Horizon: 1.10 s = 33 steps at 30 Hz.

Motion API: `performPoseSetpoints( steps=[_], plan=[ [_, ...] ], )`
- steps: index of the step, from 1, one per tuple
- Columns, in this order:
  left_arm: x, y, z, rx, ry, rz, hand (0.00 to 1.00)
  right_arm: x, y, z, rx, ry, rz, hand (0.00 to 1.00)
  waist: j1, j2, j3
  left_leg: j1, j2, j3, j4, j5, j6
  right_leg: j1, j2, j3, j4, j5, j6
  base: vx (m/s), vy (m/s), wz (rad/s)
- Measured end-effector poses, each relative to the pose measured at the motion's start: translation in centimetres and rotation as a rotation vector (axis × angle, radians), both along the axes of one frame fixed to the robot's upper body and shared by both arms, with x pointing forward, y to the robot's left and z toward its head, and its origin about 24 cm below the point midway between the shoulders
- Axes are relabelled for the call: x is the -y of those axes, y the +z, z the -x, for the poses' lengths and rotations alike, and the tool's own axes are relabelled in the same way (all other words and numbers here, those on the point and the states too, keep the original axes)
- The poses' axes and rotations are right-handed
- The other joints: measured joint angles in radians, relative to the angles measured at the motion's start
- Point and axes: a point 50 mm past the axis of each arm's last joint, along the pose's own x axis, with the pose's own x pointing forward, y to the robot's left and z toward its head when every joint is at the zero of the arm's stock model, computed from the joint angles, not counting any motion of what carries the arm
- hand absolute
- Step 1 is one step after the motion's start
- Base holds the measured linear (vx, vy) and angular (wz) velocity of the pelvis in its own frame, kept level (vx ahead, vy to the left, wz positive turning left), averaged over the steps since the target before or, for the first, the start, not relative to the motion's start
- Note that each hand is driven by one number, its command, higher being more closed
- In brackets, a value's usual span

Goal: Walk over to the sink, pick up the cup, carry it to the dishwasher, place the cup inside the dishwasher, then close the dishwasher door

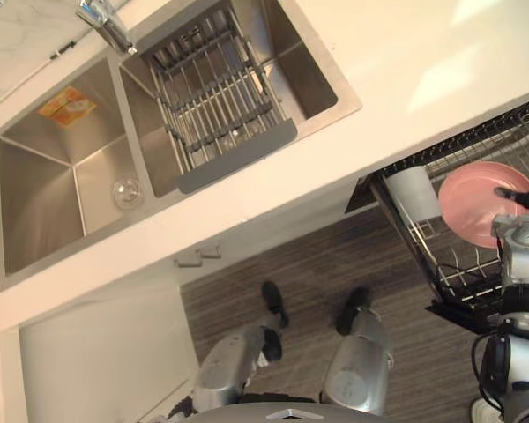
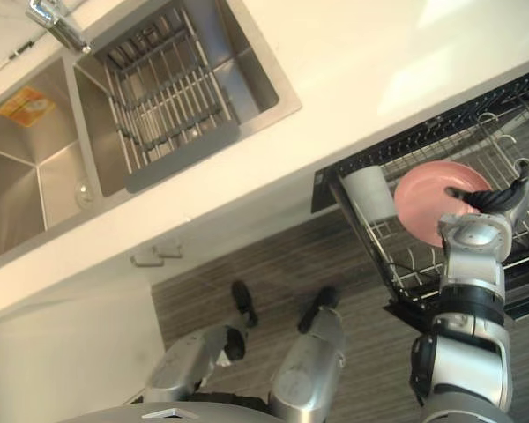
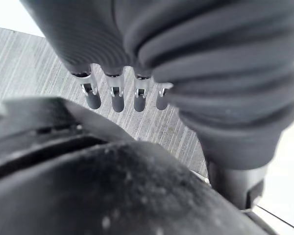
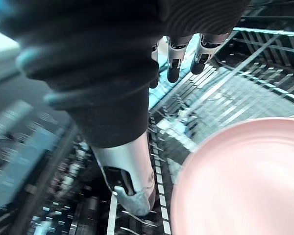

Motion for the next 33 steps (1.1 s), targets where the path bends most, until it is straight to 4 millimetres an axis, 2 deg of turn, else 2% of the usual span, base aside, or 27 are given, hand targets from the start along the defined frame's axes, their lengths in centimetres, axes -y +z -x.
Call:
performPoseSetpoints(
  steps=[1,3,4,5,6,8,9,10,11,12,14,15,16,17,19,20,22,23,25,30,33],
  plan=[
    [-0.2,0.0,0.1,-0.004,0.008,-0.011,0.0,-0.5,0.8,0.7,0.081,0.017,0.002,0.0,-0.009,-0.003,-0.001,0.016,0.001,0.005,0.003,-0.01,-0.003,0.017,0.003,0.002,-0.005,-0.001,0.001,0.07,-0.041,-0.1],
    [-0.6,-0.1,0.4,-0.009,0.023,-0.026,0.0,-0.8,1.1,1.5,0.17,0.021,-0.022,0.0,-0.02,-0.014,-0.004,0.03,0.008,0.017,0.011,-0.022,-0.002,0.033,0.013,0.009,-0.016,0.0,0.002,0.06,-0.039,-0.24],
    [-1.2,-0.1,0.7,-0.011,0.047,-0.039,0.0,-0.6,0.7,2.5,0.217,0.002,-0.052,0.0,-0.024,-0.035,-0.013,0.031,0.021,0.035,0.031,-0.038,-0.006,0.036,0.026,0.018,-0.029,0.003,-0.002,0.07,-0.055,-0.34],
    [-1.4,-0.1,0.7,-0.012,0.06,-0.043,0.0,-0.4,0.4,3.1,0.232,-0.014,-0.07,0.0,-0.028,-0.044,-0.018,0.032,0.025,0.039,0.037,-0.042,-0.007,0.037,0.032,0.025,-0.032,0.003,-0.002,0.07,-0.064,-0.35],
    [-1.7,0.0,0.9,-0.015,0.066,-0.049,0.0,0.2,-0.1,4.0,0.252,-0.053,-0.098,0.0,-0.035,-0.055,-0.026,0.039,0.029,0.049,0.038,-0.044,-0.005,0.041,0.036,0.027,-0.034,0.004,-0.003,0.08,-0.075,-0.23],
    [-2.4,-0.1,1.6,-0.038,0.105,-0.059,0.0,2.8,-1.5,7.5,0.302,-0.205,-0.174,0.0,-0.057,-0.098,-0.046,0.066,0.039,0.058,0.04,-0.055,-0.01,0.066,0.05,0.031,-0.042,0.003,-0.002,0.09,-0.082,-0.21],
    [-2.4,-0.1,1.8,-0.046,0.108,-0.06,0.0,3.5,-1.8,8.4,0.323,-0.242,-0.201,0.0,-0.064,-0.105,-0.06,0.066,0.042,0.061,0.043,-0.059,-0.013,0.066,0.053,0.032,-0.044,0.002,-0.002,0.08,-0.057,-0.09],
    [-2.5,-0.2,2.3,-0.059,0.109,-0.062,0.0,4.8,-2.7,9.8,0.344,-0.298,-0.25,0.0,-0.081,-0.12,-0.075,0.066,0.045,0.059,0.048,-0.062,-0.015,0.071,0.056,0.031,-0.045,-0.002,0.0,0.1,-0.078,-0.04],
    [-2.6,-0.3,2.7,-0.064,0.08,-0.084,0.0,6.7,-4.2,11.8,0.397,-0.374,-0.371,0.0,-0.098,-0.141,-0.094,0.075,0.052,0.059,0.052,-0.066,-0.015,0.085,0.063,0.029,-0.05,-0.006,0.001,0.1,-0.078,-0.03],
    [-2.7,-0.3,2.8,-0.065,0.069,-0.093,0.0,7.3,-5.0,12.6,0.426,-0.394,-0.425,0.0,-0.103,-0.147,-0.098,0.084,0.054,0.06,0.052,-0.068,-0.018,0.094,0.067,0.028,-0.054,-0.008,0.001,0.09,-0.073,-0.1],
    [-2.7,-0.5,3.3,-0.083,0.066,-0.101,0.0,8.5,-8.4,15.4,0.533,-0.438,-0.621,0.0,-0.12,-0.161,-0.131,0.102,0.061,0.068,0.052,-0.074,-0.026,0.114,0.076,0.027,-0.06,-0.018,0.001,0.06,-0.048,-0.08],
    [-2.6,-0.5,3.5,-0.092,0.068,-0.099,0.0,8.7,-9.2,16.0,0.56,-0.443,-0.668,0.0,-0.125,-0.161,-0.136,0.106,0.062,0.069,0.052,-0.076,-0.028,0.119,0.078,0.026,-0.062,-0.02,0.004,0.05,-0.036,-0.07],
    [-2.5,-0.6,3.8,-0.107,0.079,-0.094,0.0,8.7,-10.8,16.8,0.597,-0.443,-0.752,0.0,-0.13,-0.162,-0.138,0.118,0.065,0.075,0.051,-0.079,-0.031,0.131,0.081,0.027,-0.067,-0.024,0.009,0.02,-0.02,-0.08],
    [-2.5,-0.6,4.0,-0.116,0.083,-0.093,0.0,8.6,-11.6,17.2,0.604,-0.446,-0.783,0.0,-0.132,-0.168,-0.14,0.118,0.066,0.077,0.051,-0.081,-0.032,0.131,0.082,0.026,-0.067,-0.025,0.008,0.0,-0.011,-0.08],
    [-2.5,-0.7,4.3,-0.133,0.071,-0.109,0.0,7.1,-15.2,17.5,0.543,-0.44,-0.873,0.0,-0.134,-0.16,-0.148,0.117,0.068,0.077,0.052,-0.087,-0.041,0.139,0.083,0.021,-0.069,-0.029,0.003,-0.04,-0.005,0.01],
    [-2.5,-0.7,4.4,-0.134,0.042,-0.124,0.0,6.5,-16.0,17.3,0.526,-0.426,-0.893,0.0,-0.133,-0.158,-0.15,0.118,0.069,0.077,0.053,-0.09,-0.046,0.141,0.083,0.016,-0.07,-0.028,0.003,-0.03,-0.001,0.06],
    [-2.7,-0.8,4.6,-0.142,-0.06,-0.181,0.0,3.6,-19.3,16.1,0.463,-0.339,-0.996,0.0,-0.121,-0.148,-0.156,0.116,0.076,0.076,0.067,-0.087,-0.042,0.158,0.081,-0.004,-0.08,-0.021,0.003,-0.01,0.002,0.12],
    [-2.7,-0.8,4.6,-0.144,-0.071,-0.189,0.0,2.9,-19.9,15.7,0.446,-0.313,-1.021,0.0,-0.118,-0.145,-0.158,0.116,0.078,0.076,0.07,-0.086,-0.043,0.163,0.081,-0.009,-0.083,-0.02,0.002,0.0,0.005,0.23],
    [-2.7,-0.8,4.3,-0.134,-0.107,-0.211,0.0,0.6,-21.8,14.6,0.408,-0.238,-1.117,0.0,-0.093,-0.129,-0.167,0.114,0.083,0.077,0.071,-0.082,-0.054,0.179,0.08,-0.032,-0.099,-0.013,0.002,-0.01,0.009,0.27],
    [-1.9,-0.9,4.0,-0.117,-0.185,-0.23,0.0,-3.0,-23.7,12.0,0.349,-0.113,-1.236,0.0,-0.05,-0.115,-0.173,0.108,0.086,0.077,0.06,-0.081,-0.074,0.217,0.07,-0.085,-0.108,-0.013,0.004,-0.04,0.018,0.3],
    [-1.6,-0.9,4.1,-0.112,-0.219,-0.224,0.0,-3.5,-23.6,11.7,0.323,-0.097,-1.208,0.0,-0.042,-0.108,-0.176,0.111,0.086,0.082,0.052,-0.08,-0.077,0.238,0.063,-0.109,-0.114,-0.011,0.012,-0.01,0.034,0.27]
  ],
)
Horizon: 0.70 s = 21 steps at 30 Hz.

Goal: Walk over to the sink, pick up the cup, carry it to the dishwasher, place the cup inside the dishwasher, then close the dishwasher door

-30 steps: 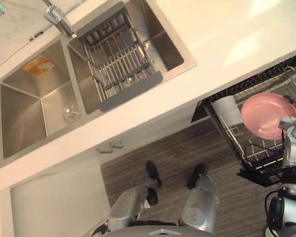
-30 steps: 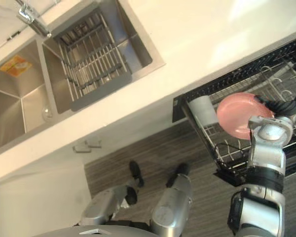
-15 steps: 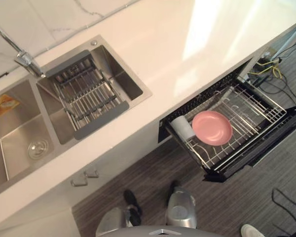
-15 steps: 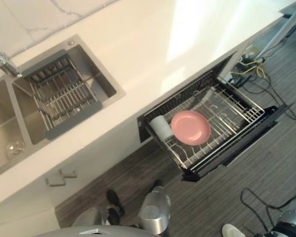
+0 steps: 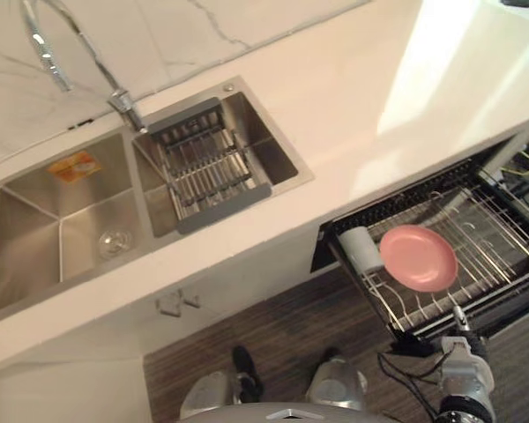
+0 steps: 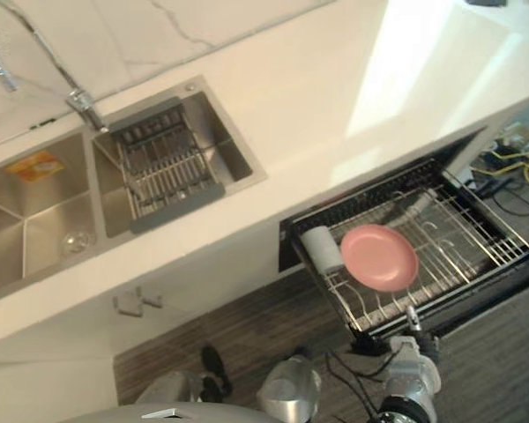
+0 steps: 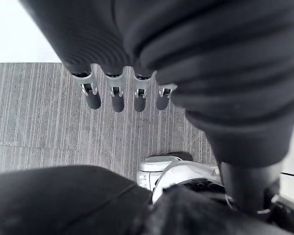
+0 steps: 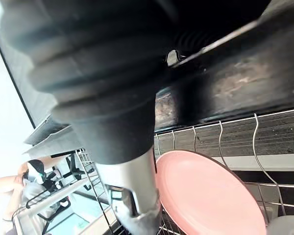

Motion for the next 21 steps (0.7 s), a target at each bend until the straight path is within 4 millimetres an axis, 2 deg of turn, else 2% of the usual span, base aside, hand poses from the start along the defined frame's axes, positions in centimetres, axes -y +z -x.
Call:
performPoseSetpoints(
  steps=[3,6,9,11,14,16,17,21],
  plan=[
    [0.1,0.0,0.2,-0.002,-0.02,0.004,0.0,-0.4,0.2,-0.7,-0.025,0.027,0.037,0.0,0.006,0.01,-0.002,-0.001,-0.001,-0.002,0.0,0.001,-0.001,0.0,-0.001,-0.002,0.0,0.004,0.003,0.0,0.011,0.0],
    [0.1,0.0,0.1,0.005,-0.054,0.0,0.0,-0.7,0.3,-1.0,-0.174,0.081,0.156,0.0,0.015,0.013,-0.004,0.009,-0.001,-0.017,0.0,0.014,-0.02,0.022,-0.003,-0.024,-0.001,0.001,0.01,0.03,-0.01,0.16],
    [0.2,0.1,0.1,0.012,-0.075,0.012,0.0,-1.1,0.6,-1.7,-0.218,0.125,0.202,0.0,0.022,0.013,-0.004,0.008,-0.002,-0.031,0.002,0.046,-0.048,0.033,-0.008,-0.048,-0.002,-0.005,0.009,-0.01,-0.019,0.22],
    [0.3,0.1,0.3,0.007,-0.074,0.028,0.0,-1.4,1.0,-2.4,-0.227,0.173,0.237,0.0,0.025,0.019,-0.004,0.003,-0.004,-0.031,0.002,0.068,-0.047,0.036,-0.01,-0.056,-0.002,-0.005,0.008,-0.04,-0.01,0.15],
    [0.4,0.1,0.6,-0.004,-0.07,0.044,0.0,-1.4,1.9,-3.7,-0.217,0.216,0.277,0.0,0.028,0.036,-0.001,0.005,-0.007,-0.032,0.006,0.098,-0.025,0.058,-0.011,-0.077,-0.007,-0.004,0.007,-0.08,0.008,0.17],
    [0.5,0.1,0.9,-0.016,-0.061,0.065,0.0,-0.7,2.8,-4.2,-0.219,0.221,0.325,0.0,0.035,0.064,0.0,0.0,-0.012,-0.033,0.012,0.119,-0.001,0.075,-0.013,-0.105,-0.011,-0.004,0.007,-0.09,0.027,0.26],
    [0.6,0.1,1.1,-0.023,-0.054,0.075,0.0,-0.6,3.0,-4.5,-0.219,0.227,0.337,0.0,0.035,0.069,0.0,-0.005,-0.013,-0.033,0.015,0.122,0.004,0.076,-0.013,-0.11,-0.012,-0.003,0.006,-0.09,0.028,0.24],
    [0.8,0.2,2.2,-0.065,-0.038,0.111,0.0,-0.5,3.7,-5.4,-0.216,0.287,0.385,0.0,0.064,0.091,-0.002,-0.025,-0.013,-0.034,0.018,0.161,0.04,0.093,-0.014,-0.149,-0.007,-0.004,-0.002,-0.07,0.017,0.31]
  ],
)
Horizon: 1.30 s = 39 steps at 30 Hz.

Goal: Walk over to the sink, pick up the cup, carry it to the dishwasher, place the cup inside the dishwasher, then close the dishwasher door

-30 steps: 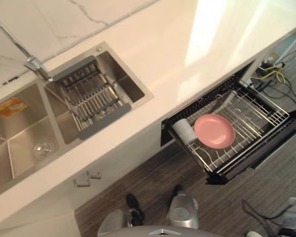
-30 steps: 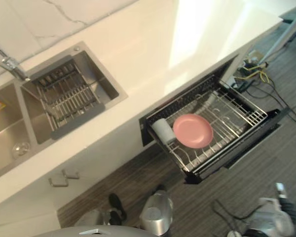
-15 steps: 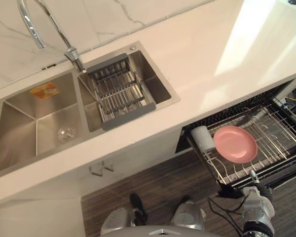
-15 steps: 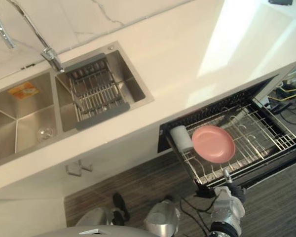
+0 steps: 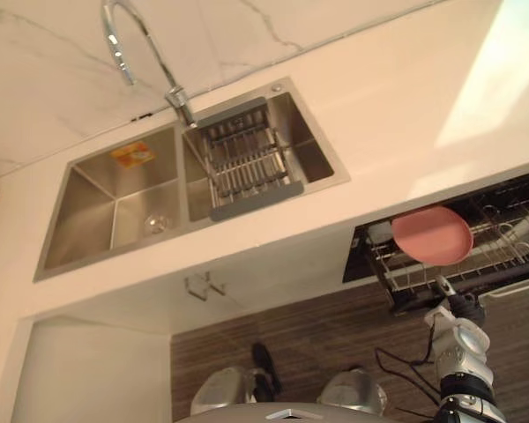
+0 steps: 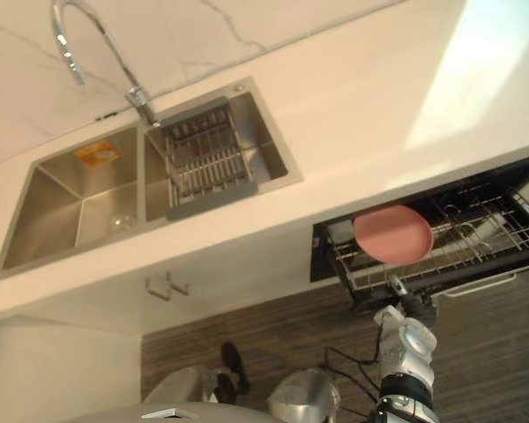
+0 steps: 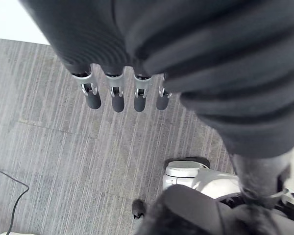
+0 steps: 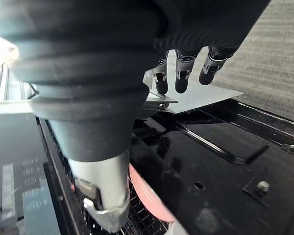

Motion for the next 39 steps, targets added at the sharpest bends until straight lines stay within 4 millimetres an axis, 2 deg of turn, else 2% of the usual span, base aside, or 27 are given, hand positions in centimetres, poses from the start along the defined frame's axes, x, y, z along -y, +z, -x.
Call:
performPoseSetpoints(
  steps=[3,4,6,7,8,9,10,11,12,13,14,15,16,18,22,25,29,30,31,32,33,34,35,36,37,38,39],
  plan=[
    [0.3,0.1,1.2,-0.029,0.01,0.014,0.0,-0.4,0.8,-2.0,0.077,0.061,-0.058,0.0,0.013,0.005,0.001,-0.005,0.005,-0.003,-0.003,0.007,0.009,0.008,0.0,-0.022,0.02,-0.012,-0.015,-0.08,0.009,0.22],
    [0.5,0.1,1.4,-0.031,0.014,0.023,0.0,-0.1,1.3,-2.6,0.122,0.047,-0.102,0.0,0.019,0.016,0.001,-0.006,0.008,-0.005,-0.003,0.006,0.01,0.009,0.001,-0.031,0.024,-0.012,-0.016,-0.09,0.031,0.24],
    [0.9,0.1,1.6,-0.028,0.02,0.039,0.0,0.7,2.5,-3.4,0.24,-0.005,-0.191,0.0,0.027,0.054,0.003,-0.017,0.021,-0.014,-0.005,-0.028,0.025,0.005,0.01,-0.048,0.045,-0.019,-0.019,-0.11,0.041,0.27],
    [1.2,0.0,2.0,-0.034,0.024,0.044,0.0,1.2,3.3,-3.7,0.323,-0.009,-0.207,0.0,0.033,0.07,0.005,-0.031,0.031,-0.018,-0.004,-0.066,0.066,-0.005,0.012,-0.051,0.081,-0.029,-0.004,-0.14,0.021,0.26],
    [1.3,0.1,2.2,-0.031,0.032,0.043,0.0,1.0,4.0,-4.3,0.421,-0.007,-0.235,0.0,0.038,0.07,0.0,-0.037,0.022,-0.004,-0.015,-0.074,0.056,-0.029,-0.009,-0.009,0.154,-0.061,-0.003,-0.13,0.003,0.29],
    [1.3,0.0,2.2,-0.028,0.039,0.041,0.0,1.1,4.4,-4.5,0.46,-0.012,-0.243,0.0,0.041,0.057,0.007,-0.037,0.016,0.005,-0.025,-0.074,0.055,-0.037,-0.018,-0.009,0.16,-0.081,-0.015,-0.14,-0.016,0.44],
    [1.3,0.0,2.2,-0.019,0.046,0.039,0.0,1.1,5.0,-4.8,0.515,-0.028,-0.253,0.0,0.043,0.064,0.008,-0.038,0.012,0.016,-0.054,-0.083,0.04,-0.043,-0.029,-0.027,0.169,-0.09,-0.019,-0.1,-0.009,0.42],
    [1.3,0.0,2.2,-0.014,0.046,0.04,0.0,1.0,5.2,-5.1,0.541,-0.034,-0.261,0.0,0.046,0.063,0.009,-0.04,0.013,0.039,-0.061,-0.11,0.006,-0.044,-0.036,-0.038,0.164,-0.089,-0.019,-0.19,0.017,0.45],
    [1.1,0.0,2.0,0.003,0.052,0.034,0.0,0.4,5.5,-5.8,0.585,-0.038,-0.278,0.0,0.05,0.046,0.02,-0.043,0.014,0.1,-0.048,-0.127,0.006,-0.054,-0.063,-0.052,0.158,-0.089,-0.025,-0.13,0.003,0.27],
    [0.8,0.0,1.8,0.013,0.07,0.027,0.0,-0.4,6.2,-6.3,0.64,-0.013,-0.279,0.0,0.053,0.025,0.036,-0.046,0.012,0.139,-0.009,-0.101,0.048,-0.055,-0.092,-0.077,0.161,-0.093,-0.034,-0.16,-0.049,0.17],
    [0.7,0.0,1.8,0.02,0.081,0.024,0.0,-1.0,6.4,-6.5,0.672,0.006,-0.284,0.0,0.053,0.017,0.041,-0.046,0.013,0.148,0.012,-0.097,0.048,-0.055,-0.098,-0.086,0.159,-0.091,-0.03,-0.06,-0.121,0.08],
    [0.6,0.0,1.8,0.033,0.094,0.023,0.0,-2.4,7.1,-7.2,0.734,0.075,-0.287,0.0,0.055,0.014,0.043,-0.037,0.024,0.151,0.032,-0.077,0.029,-0.056,-0.102,-0.11,0.156,-0.088,-0.027,-0.04,-0.136,0.14],
    [0.6,0.0,1.7,0.047,0.093,0.019,0.0,-3.1,7.3,-7.4,0.762,0.085,-0.292,0.0,0.055,0.014,0.044,-0.022,0.032,0.15,0.027,-0.041,0.025,-0.055,-0.101,-0.129,0.163,-0.092,-0.039,-0.01,-0.084,0.23],
    [0.9,0.0,1.5,0.067,0.113,0.017,0.0,-2.9,7.2,-7.1,0.778,0.064,-0.282,0.0,0.056,0.013,0.044,0.001,0.034,0.142,0.004,-0.006,0.031,-0.057,-0.1,-0.153,0.184,-0.104,-0.057,0.0,-0.047,0.34],
    [1.2,0.0,1.0,0.11,0.209,0.01,0.0,-2.7,7.2,-7.0,0.78,0.05,-0.282,0.0,0.076,-0.011,0.06,0.012,0.033,0.138,-0.013,-0.031,0.038,-0.069,-0.108,-0.158,0.223,-0.115,-0.066,-0.03,0.002,0.09],
    [1.0,0.0,-0.7,0.175,0.233,-0.003,0.0,-2.6,7.4,-7.1,0.768,0.065,-0.27,0.0,0.1,-0.016,0.061,-0.014,0.037,0.137,0.006,-0.053,0.045,-0.099,-0.118,-0.155,0.242,-0.116,-0.066,-0.08,0.031,-0.04],
    [0.8,0.4,-4.2,0.333,0.296,0.014,0.0,-3.3,8.5,-8.2,0.773,0.138,-0.25,0.0,0.117,-0.024,0.061,-0.076,0.057,0.145,0.034,-0.079,0.047,-0.152,-0.116,-0.159,0.246,-0.111,-0.058,-0.13,0.021,-0.15],
    [0.8,0.4,-4.4,0.34,0.31,0.013,0.0,-3.6,8.6,-8.5,0.77,0.157,-0.247,0.0,0.121,-0.025,0.061,-0.078,0.062,0.15,0.032,-0.079,0.046,-0.16,-0.109,-0.154,0.242,-0.108,-0.055,-0.2,-0.006,-0.32],
    [0.6,0.5,-4.4,0.359,0.334,0.009,0.0,-4.6,8.8,-9.0,0.751,0.22,-0.226,0.0,0.118,-0.026,0.059,-0.09,0.071,0.166,0.033,-0.081,0.046,-0.176,-0.114,-0.125,0.312,-0.104,-0.05,-0.17,-0.028,-0.03],
    [-0.4,0.6,-4.4,0.388,0.35,-0.013,0.0,-5.6,8.3,-9.0,0.721,0.274,-0.215,0.0,0.105,-0.073,0.068,-0.095,0.059,0.171,0.047,-0.078,0.045,-0.173,-0.119,-0.007,0.333,-0.165,-0.056,-0.16,-0.053,0.13],
    [-0.9,0.7,-4.6,0.405,0.36,-0.022,0.0,-6.1,8.2,-9.0,0.7,0.312,-0.192,0.0,0.101,-0.079,0.078,-0.091,0.063,0.164,0.06,-0.072,0.045,-0.173,-0.114,-0.009,0.324,-0.177,-0.072,-0.1,-0.103,0.14],
    [-0.5,0.8,-4.7,0.418,0.377,0.006,0.0,-7.4,7.7,-9.1,0.629,0.439,-0.132,0.0,0.103,-0.082,0.084,-0.095,0.086,0.137,0.069,-0.054,0.034,-0.167,-0.079,-0.015,0.294,-0.166,-0.069,-0.08,-0.105,-0.13],
    [-0.4,0.8,-4.6,0.416,0.384,0.02,0.0,-8.5,7.4,-9.1,0.589,0.52,-0.107,0.0,0.104,-0.085,0.085,-0.09,0.093,0.128,0.065,-0.046,0.025,-0.165,-0.065,-0.013,0.283,-0.162,-0.073,-0.12,-0.114,-0.27],
    [-0.2,0.8,-4.4,0.411,0.418,0.039,0.0,-10.6,6.1,-8.8,0.489,0.651,-0.051,0.0,0.103,-0.084,0.082,-0.089,0.099,0.098,0.057,-0.037,0.01,-0.155,-0.039,-0.011,0.259,-0.157,-0.077,-0.09,-0.061,-0.26],
    [-0.2,0.8,-4.2,0.41,0.448,0.05,0.0,-12.1,4.1,-7.9,0.368,0.716,-0.012,0.0,0.102,-0.091,0.081,-0.081,0.105,0.064,0.053,-0.035,0.003,-0.14,-0.008,-0.008,0.221,-0.147,-0.078,-0.1,-0.063,-0.21],
    [0.0,0.8,-4.2,0.415,0.464,0.063,0.0,-12.7,2.8,-7.3,0.303,0.733,-0.001,0.0,0.103,-0.089,0.081,-0.073,0.108,0.046,0.054,-0.036,-0.004,-0.127,0.009,-0.009,0.197,-0.141,-0.068,-0.03,-0.044,-0.16],
    [0.4,0.9,-4.4,0.427,0.502,0.101,0.0,-13.7,-0.4,-5.5,0.145,0.734,0.003,0.0,0.105,-0.093,0.076,-0.059,0.108,0.022,0.053,-0.041,-0.01,-0.107,0.037,-0.008,0.147,-0.129,-0.054,0.01,-0.021,-0.07]
  ],
)
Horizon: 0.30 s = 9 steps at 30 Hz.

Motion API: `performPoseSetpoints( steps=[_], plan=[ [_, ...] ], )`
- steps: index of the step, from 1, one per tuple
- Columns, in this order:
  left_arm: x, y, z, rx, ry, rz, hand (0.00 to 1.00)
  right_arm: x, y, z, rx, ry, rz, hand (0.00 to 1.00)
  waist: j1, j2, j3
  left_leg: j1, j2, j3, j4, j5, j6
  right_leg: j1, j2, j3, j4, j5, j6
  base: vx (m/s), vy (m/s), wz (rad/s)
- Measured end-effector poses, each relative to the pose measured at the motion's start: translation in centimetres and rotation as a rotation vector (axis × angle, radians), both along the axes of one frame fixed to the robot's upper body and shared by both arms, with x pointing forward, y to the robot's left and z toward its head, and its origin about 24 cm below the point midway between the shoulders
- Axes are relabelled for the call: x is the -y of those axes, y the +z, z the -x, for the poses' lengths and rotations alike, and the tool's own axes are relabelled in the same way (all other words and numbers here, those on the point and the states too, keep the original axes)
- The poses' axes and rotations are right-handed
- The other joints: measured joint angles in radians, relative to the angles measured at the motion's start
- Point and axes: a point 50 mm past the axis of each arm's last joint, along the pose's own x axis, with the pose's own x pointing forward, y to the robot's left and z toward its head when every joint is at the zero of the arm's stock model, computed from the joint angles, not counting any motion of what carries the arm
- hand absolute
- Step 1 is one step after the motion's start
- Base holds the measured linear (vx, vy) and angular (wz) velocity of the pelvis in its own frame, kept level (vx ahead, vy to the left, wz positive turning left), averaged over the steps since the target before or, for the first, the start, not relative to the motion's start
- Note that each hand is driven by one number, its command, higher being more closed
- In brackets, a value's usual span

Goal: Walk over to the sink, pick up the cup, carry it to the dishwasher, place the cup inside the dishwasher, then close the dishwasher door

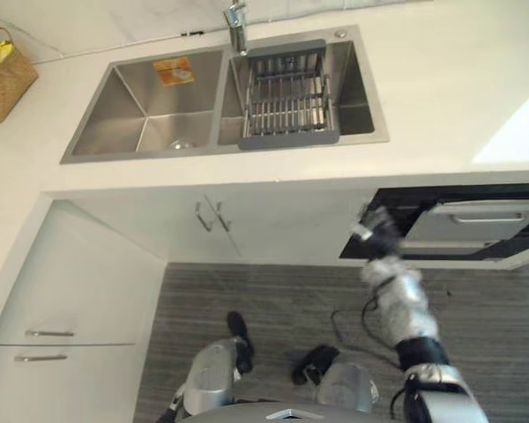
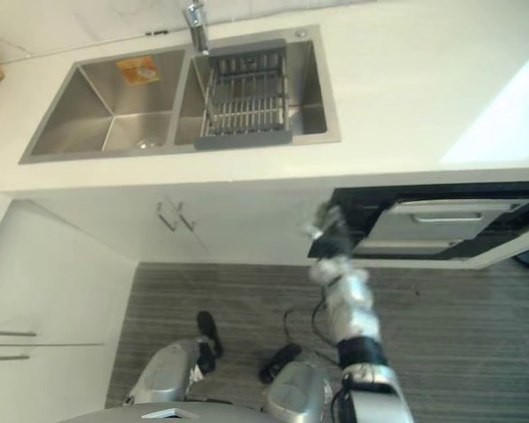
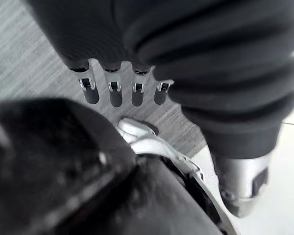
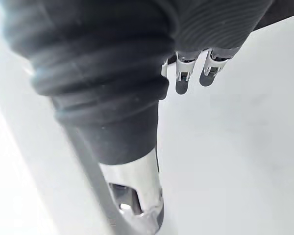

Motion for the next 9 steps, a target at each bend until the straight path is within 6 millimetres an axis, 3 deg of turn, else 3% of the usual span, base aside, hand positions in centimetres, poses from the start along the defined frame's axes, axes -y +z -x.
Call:
performPoseSetpoints(
  steps=[2,4,6,8,9],
  plan=[
    [0.3,0.0,-0.4,0.007,0.014,0.021,0.0,-0.8,-5.9,4.9,-0.291,-0.052,0.043,0.0,-0.002,-0.025,-0.015,0.029,-0.016,-0.024,-0.003,-0.024,-0.015,0.012,0.022,0.008,-0.076,0.028,0.025,0.08,0.032,-0.16],
    [0.3,0.0,-0.6,0.006,0.003,0.02,0.0,-0.4,-8.2,7.8,-0.434,-0.091,0.075,0.0,-0.009,-0.033,-0.024,0.051,-0.02,-0.025,-0.018,-0.065,-0.022,0.009,0.039,0.015,-0.118,0.055,0.022,0.15,0.087,-0.32],
    [-0.1,0.0,-0.7,-0.001,-0.023,0.005,0.0,0.4,-10.0,10.9,-0.555,-0.162,0.083,0.0,-0.015,-0.046,-0.038,0.07,-0.029,-0.022,-0.038,-0.105,0.0,0.009,0.045,0.022,-0.147,0.085,0.023,0.12,0.126,-0.29],
    [-1.5,0.1,-0.3,-0.029,-0.056,-0.025,0.0,1.3,-11.2,13.8,-0.643,-0.239,0.081,0.0,-0.035,-0.105,-0.068,0.072,-0.052,-0.018,-0.034,-0.138,0.009,0.01,0.022,0.025,-0.152,0.103,0.045,0.09,0.146,-0.11],
    [-1.9,0.1,-0.2,-0.041,-0.062,-0.031,0.0,1.4,-11.3,14.4,-0.66,-0.248,0.09,0.0,-0.039,-0.119,-0.076,0.075,-0.061,-0.018,-0.035,-0.143,0.012,0.01,0.01,0.025,-0.142,0.108,0.05,0.07,0.092,-0.01]
  ],
)
